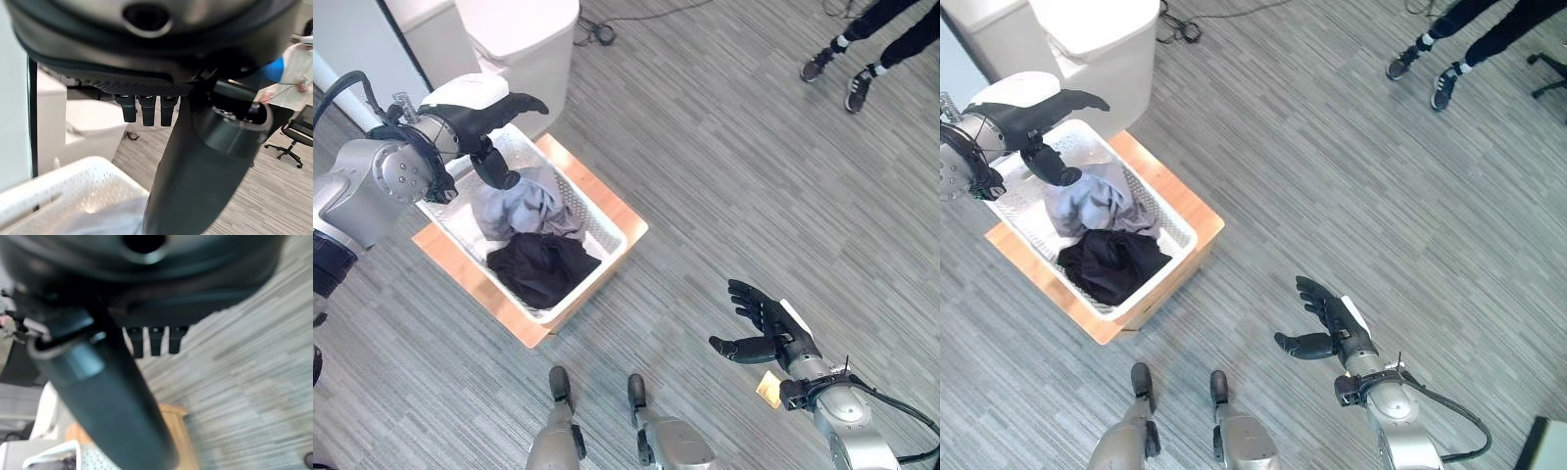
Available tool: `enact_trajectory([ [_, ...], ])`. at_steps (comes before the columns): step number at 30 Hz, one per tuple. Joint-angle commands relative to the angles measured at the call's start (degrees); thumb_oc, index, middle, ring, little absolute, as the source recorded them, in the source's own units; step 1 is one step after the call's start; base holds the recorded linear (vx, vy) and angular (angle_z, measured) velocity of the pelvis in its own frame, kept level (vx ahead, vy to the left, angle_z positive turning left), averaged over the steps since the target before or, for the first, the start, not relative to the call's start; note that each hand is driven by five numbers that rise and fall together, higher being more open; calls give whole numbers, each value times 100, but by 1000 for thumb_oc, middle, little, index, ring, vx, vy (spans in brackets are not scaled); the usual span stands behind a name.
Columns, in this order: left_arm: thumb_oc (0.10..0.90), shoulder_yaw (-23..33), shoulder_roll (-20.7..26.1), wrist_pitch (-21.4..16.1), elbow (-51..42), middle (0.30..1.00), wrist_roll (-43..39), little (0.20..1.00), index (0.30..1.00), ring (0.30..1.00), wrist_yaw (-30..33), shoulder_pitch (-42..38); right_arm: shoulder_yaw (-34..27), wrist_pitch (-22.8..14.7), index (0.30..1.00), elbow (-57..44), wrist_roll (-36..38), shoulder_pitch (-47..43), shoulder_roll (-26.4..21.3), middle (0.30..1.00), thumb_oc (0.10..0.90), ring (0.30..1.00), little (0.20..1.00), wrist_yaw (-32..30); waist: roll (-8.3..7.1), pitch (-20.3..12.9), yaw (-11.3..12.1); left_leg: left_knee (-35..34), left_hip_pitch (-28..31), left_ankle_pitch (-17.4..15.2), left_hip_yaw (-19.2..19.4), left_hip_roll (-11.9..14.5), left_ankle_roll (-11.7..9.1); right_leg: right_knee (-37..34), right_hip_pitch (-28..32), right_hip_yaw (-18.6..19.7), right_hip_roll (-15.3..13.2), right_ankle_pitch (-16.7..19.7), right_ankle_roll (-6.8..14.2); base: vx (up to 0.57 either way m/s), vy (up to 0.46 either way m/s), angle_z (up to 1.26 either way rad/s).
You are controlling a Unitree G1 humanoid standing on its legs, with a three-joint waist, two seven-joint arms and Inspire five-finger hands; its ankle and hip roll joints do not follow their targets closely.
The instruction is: Pick up bed clothes into laundry basket.
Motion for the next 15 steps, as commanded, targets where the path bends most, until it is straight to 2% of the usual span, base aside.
enact_trajectory([
  [1, 800, 808, 250, -301, 0, 900, -311, 900, 900, 900, 285, -423, -589, -270, 900, -312, -63, 269, -543, 900, 800, 900, 900, -118, 174, -651, 114, 38, 379, -676, 58, 71, -150, 344, -458, 59, -443, -233, 663, 42, -10, 18],
  [2, 800, 918, 328, -334, -160, 900, -412, 900, 900, 900, 278, -295, -598, -265, 900, -310, -69, 278, -528, 900, 800, 900, 900, -106, 212, -680, 137, 36, 403, -682, 33, 64, -150, 339, -415, 42, -452, -244, 659, 44, -18, 13],
  [3, 800, 1308, 504, -528, -572, 900, -628, 900, 900, 900, 522, 37, -642, -275, 900, -298, -86, 274, -492, 900, 800, 900, 900, -113, 239, -736, 224, 35, 432, -692, -17, 45, -148, 344, -348, 15, -457, -284, 646, 44, -17, 9],
  [4, 800, 1406, 518, -524, -608, 900, -624, 900, 900, 900, 526, 141, -636, -277, 900, -297, -89, 272, -513, 900, 800, 900, 900, -112, 254, -736, 209, 35, 438, -694, -17, 43, -148, 345, -342, 15, -459, -288, 646, 50, -23, 9],
  [5, 800, 1874, 556, -681, -829, 900, -916, 900, 900, 900, 701, 566, -645, -301, 900, -275, -83, 254, -487, 900, 800, 900, 900, -143, 266, -763, 280, 37, 466, -698, -49, 38, -150, 359, -298, -1, -470, -316, 640, 39, -3, 14],
  [7, 800, 2680, 649, -875, -1242, 900, -1398, 900, 900, 900, 663, 1485, -711, -338, 900, -267, -64, 292, -506, 900, 800, 900, 900, -171, 339, -828, 331, 34, 524, -714, -85, 28, -149, 378, -231, -30, -479, -357, 632, 50, 4, 12],
  [8, 800, 3380, 490, -1007, -1335, 900, -1758, 900, 900, 900, 830, 2171, -763, -362, 900, -238, -68, 305, -449, 900, 800, 900, 900, -207, 357, -868, 415, 36, 560, -731, -113, 21, -146, 403, -191, -48, -483, -393, 614, 62, -5, 14],
  [9, 800, 4560, -148, -1228, -1670, 900, -2128, 900, 900, 900, 1058, 3311, -817, -416, 900, -171, -117, 239, -348, 900, 800, 900, 900, -334, 383, -936, 514, 42, 612, -759, -168, 9, -141, 464, -136, -74, -493, -457, 578, 50, -9, 11],
  [10, 800, 4811, -195, -1211, -1777, 900, -2110, 900, 900, 900, 1053, 3579, -791, -418, 900, -175, -124, 237, -418, 900, 800, 900, 900, -335, 436, -943, 464, 42, 624, -763, -164, 7, -140, 471, -130, -70, -495, -465, 578, 39, -14, 9],
  [11, 800, 5497, -881, -1291, -2007, 900, -2412, 900, 900, 900, 1143, 4326, -768, -434, 900, -175, -166, 215, -389, 900, 800, 900, 900, -378, 468, -970, 440, 47, 659, -785, -189, -1, -131, 502, -79, -78, -501, -514, 551, -10, -24, 7],
  [12, 800, 5871, -1806, -1294, -2153, 900, -2873, 900, 900, 900, 1115, 4952, -745, -410, 900, -146, -252, 121, -303, 900, 800, 900, 900, -503, 469, -985, 470, 81, 658, -772, -222, -9, -112, 554, -69, -89, -496, -523, 505, 35, -31, 17],
  [13, 800, 6029, -2322, -1170, -2363, 900, -2888, 900, 900, 900, 1013, 5440, -700, -395, 900, -107, -306, 51, -302, 900, 800, 900, 900, -570, 510, -1071, 427, 59, 702, -823, -248, -17, -105, 567, -23, -84, -491, -592, 484, 26, -25, 12],
  [14, 800, 6053, -2335, -1160, -2385, 900, -2885, 900, 900, 900, 1014, 5472, -689, -395, 900, -107, -305, 51, -314, 900, 800, 900, 900, -571, 518, -1076, 413, 59, 703, -824, -250, -16, -105, 568, -22, -87, -490, -594, 484, 39, -8, 6],
  [15, 800, 6091, -3000, -1178, -2548, 900, -2926, 900, 900, 900, 1026, 5830, -702, -406, 900, -81, -381, -28, -207, 900, 800, 900, 900, -652, 518, -1100, 432, 99, 725, -823, -271, -31, -81, 617, 6, -93, -493, -605, 444, 37, -1, 17],
])
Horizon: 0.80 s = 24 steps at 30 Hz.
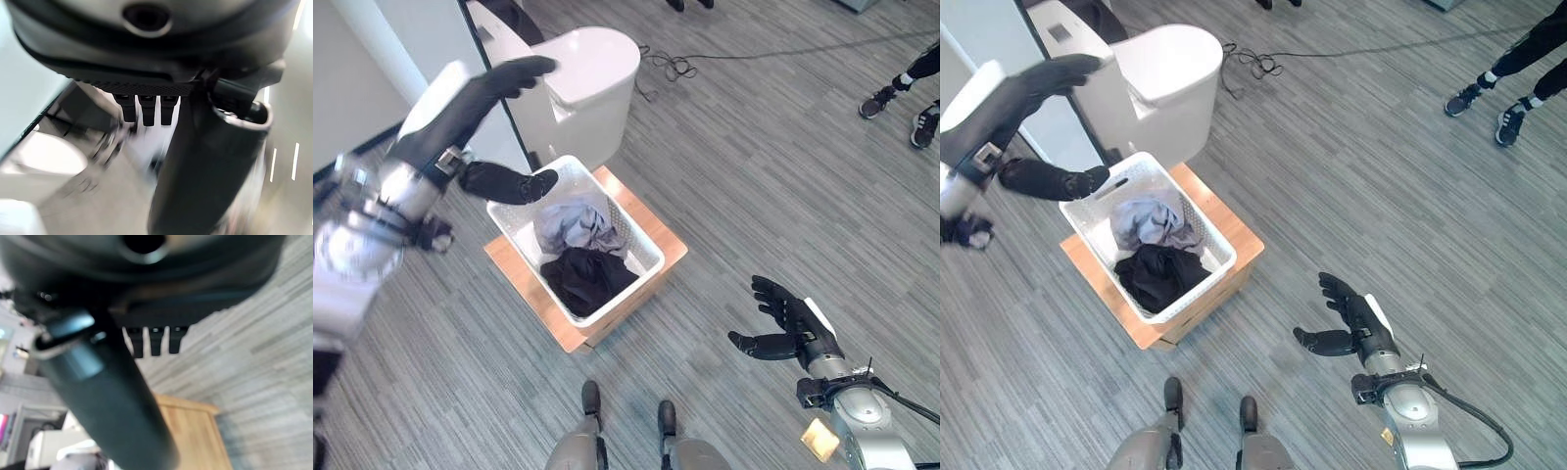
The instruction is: Pick up bed clothes into laundry basket.
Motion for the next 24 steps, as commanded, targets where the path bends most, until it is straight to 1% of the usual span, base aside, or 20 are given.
enact_trajectory([
  [1, 800, -141, -337, -62, 137, 900, -382, 900, 900, 900, 83, 522, -176, -500, 900, -49, -209, -341, -61, 900, 800, 900, 900, -607, -112, -861, 116, 125, 336, -834, 3, 149, -119, 842, -608, 137, -337, -655, 361, 37, 2, 19],
  [2, 800, -166, -681, -45, 149, 900, -482, 900, 900, 900, 80, 816, -186, -566, 900, 19, -252, -425, 28, 900, 800, 900, 900, -767, -88, -903, 119, 148, 369, -867, 1, 143, -99, 861, -580, 141, -345, -682, 345, 50, 8, 14],
  [3, 800, -456, -1628, 133, 583, 900, -1305, 900, 900, 900, 100, 1323, -164, -683, 900, -19, -177, -508, 319, 900, 800, 900, 900, -1028, -25, -955, 113, 201, 439, -925, 2, 121, -49, 848, -479, 145, -361, -699, 297, 8, 7, -4],
  [4, 800, -457, -1629, 133, 583, 900, -1305, 900, 900, 900, 100, 1326, -164, -683, 900, -19, -176, -506, 318, 900, 800, 900, 900, -1028, -24, -958, 113, 200, 441, -928, 2, 121, -49, 846, -477, 144, -362, -701, 297, 5, -9, -6],
  [5, 800, -618, -2031, 199, 807, 900, -1740, 900, 900, 900, 154, 1556, -121, -756, 900, -45, -13, -508, 501, 900, 800, 900, 900, -1096, -8, -984, 120, 237, 452, -954, 5, 123, -26, 816, -448, 136, -352, -696, 272, 0, 0, 0],
  [6, 800, -618, -2031, 199, 807, 900, -1740, 900, 900, 900, 154, 1556, -121, -756, 900, -45, -13, -508, 501, 900, 800, 900, 900, -1096, -8, -984, 120, 237, 452, -954, 5, 123, -26, 816, -448, 136, -352, -696, 272, 0, 0, 0],
  [7, 800, -834, -2344, 300, 804, 900, -1665, 900, 900, 900, 266, 1867, 31, -829, 900, 36, 142, -540, 726, 900, 800, 900, 900, -1293, 25, -1002, 142, 283, 467, -969, 17, 131, -6, 807, -424, 116, -337, -717, 247, -38, -21, 4],
  [9, 800, -902, -2411, 347, 800, 900, -1463, 900, 900, 900, 205, 2092, 183, -905, 900, -16, 245, -461, 873, 900, 800, 900, 900, -1302, 46, -995, 175, 320, 503, -984, 41, 142, 7, 874, -410, 105, -304, -763, 231, -31, -38, -1],
  [12, 800, -893, -2423, 177, 811, 900, -929, 900, 900, 900, 520, 2155, 344, -1002, 900, -188, 290, -316, 972, 900, 800, 900, 900, -1403, 39, -1022, 221, 333, 541, -992, 17, 142, 0, 900, -334, 66, -296, -808, 210, -10, -47, 1],
  [15, 800, -971, -2515, 38, 784, 900, -794, 900, 900, 900, 795, 2182, 419, -1122, 900, -316, 375, -209, 1007, 900, 800, 900, 900, -1467, 27, -1046, 241, 344, 550, -976, -23, 157, -11, 891, -293, 6, -285, -833, 197, -12, -52, 5],
  [17, 800, -1043, -2537, -43, 743, 900, -896, 900, 900, 900, 881, 2134, 452, -1183, 900, -375, 388, -175, 979, 900, 800, 900, 900, -1523, 20, -1066, 244, 344, 540, -964, -34, 167, -20, 887, -281, -13, -275, -843, 189, -12, -44, 6],
  [20, 800, -1198, -2540, -37, 782, 900, -1033, 900, 900, 900, 882, 2028, 505, -1219, 900, -398, 433, -159, 943, 900, 800, 900, 900, -1577, 15, -1080, 234, 331, 537, -940, -49, 181, -35, 891, -275, -27, -256, -844, 183, -11, -22, 2],
  [24, 800, -1311, -2453, -34, 802, 900, -994, 900, 900, 900, 878, 1933, 529, -1229, 900, -405, 523, -87, 945, 900, 800, 900, 900, -1652, 22, -1107, 212, 318, 513, -916, -116, 193, -57, 869, -269, -21, -237, -838, 182, -4, -31, 4],
])
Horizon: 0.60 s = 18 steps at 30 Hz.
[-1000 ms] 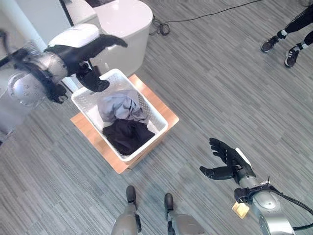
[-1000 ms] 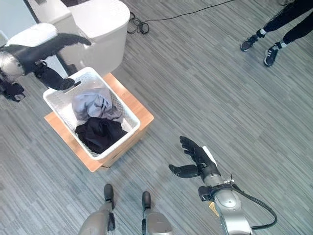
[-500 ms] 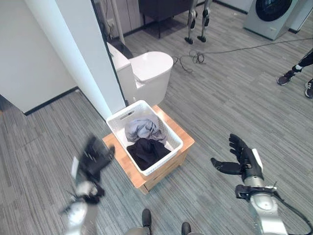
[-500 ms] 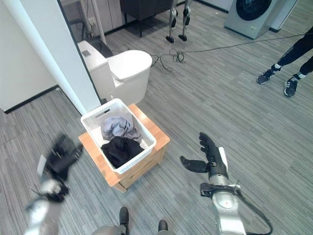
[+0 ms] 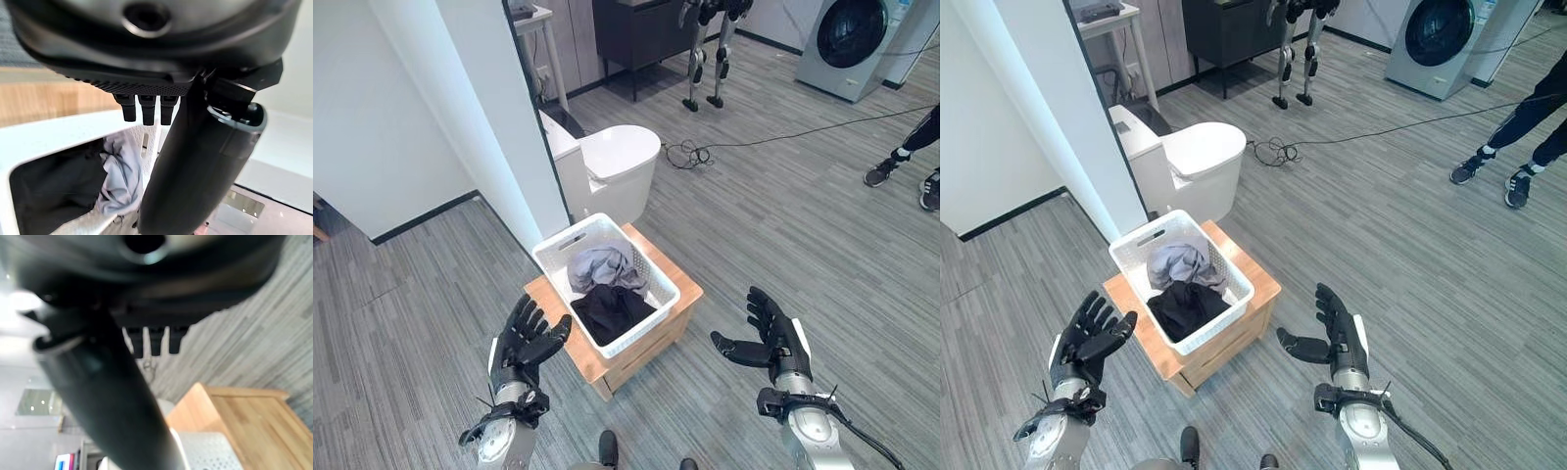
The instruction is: Pick up bed clothes into laundry basket.
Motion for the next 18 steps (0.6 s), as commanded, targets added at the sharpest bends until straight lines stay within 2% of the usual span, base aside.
enact_trajectory([
  [1, 800, 76, 391, -575, -428, 900, 31, 900, 900, 900, -71, -401, -167, -758, 900, -584, 172, -294, -213, 900, 800, 900, 900, -173, -157, -344, 82, 337, 243, -858, 19, 310, -166, 678, -538, 100, -140, -652, 148, -4, -24, 9],
  [18, 800, -1, 489, -546, -534, 900, -13, 900, 900, 900, -107, -377, -201, -756, 900, -868, 202, -178, -171, 900, 800, 900, 900, -196, -181, -278, 149, 278, 175, -841, -37, 295, -154, 683, -614, 60, -154, -619, 177, 2, -4, 1],
])
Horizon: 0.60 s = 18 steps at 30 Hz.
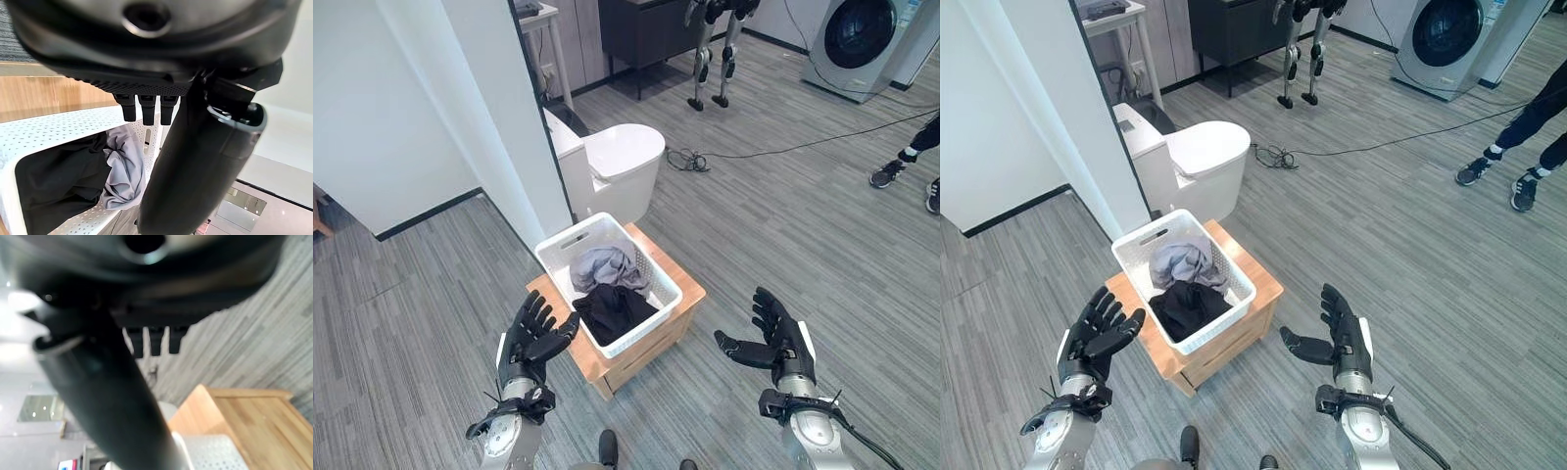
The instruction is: Pick up bed clothes into laundry basket.
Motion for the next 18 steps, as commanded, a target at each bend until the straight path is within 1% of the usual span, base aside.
enact_trajectory([
  [1, 800, 114, 433, -547, -537, 900, -11, 900, 900, 900, -110, -375, -213, -694, 900, -819, 92, -238, -177, 900, 800, 900, 900, -69, -169, -275, 129, 271, 248, -863, 27, 295, -165, 677, -569, 113, -168, -600, 193, 11, 11, 4],
  [10, 800, 65, 417, -525, -553, 900, -62, 900, 900, 900, -99, -362, -125, -675, 900, -794, 79, -292, -201, 900, 800, 900, 900, -95, -156, -273, 113, 248, 296, -888, 47, 281, -145, 667, -573, 149, -186, -584, 192, 4, 8, 2],
  [18, 800, -25, 400, -492, -446, 900, -104, 900, 900, 900, -140, -351, -127, -671, 900, -708, 114, -263, -217, 900, 800, 900, 900, -91, -189, -296, 94, 229, 335, -885, 40, 292, -155, 674, -542, 188, -166, -599, 191, 0, 0, 0],
])
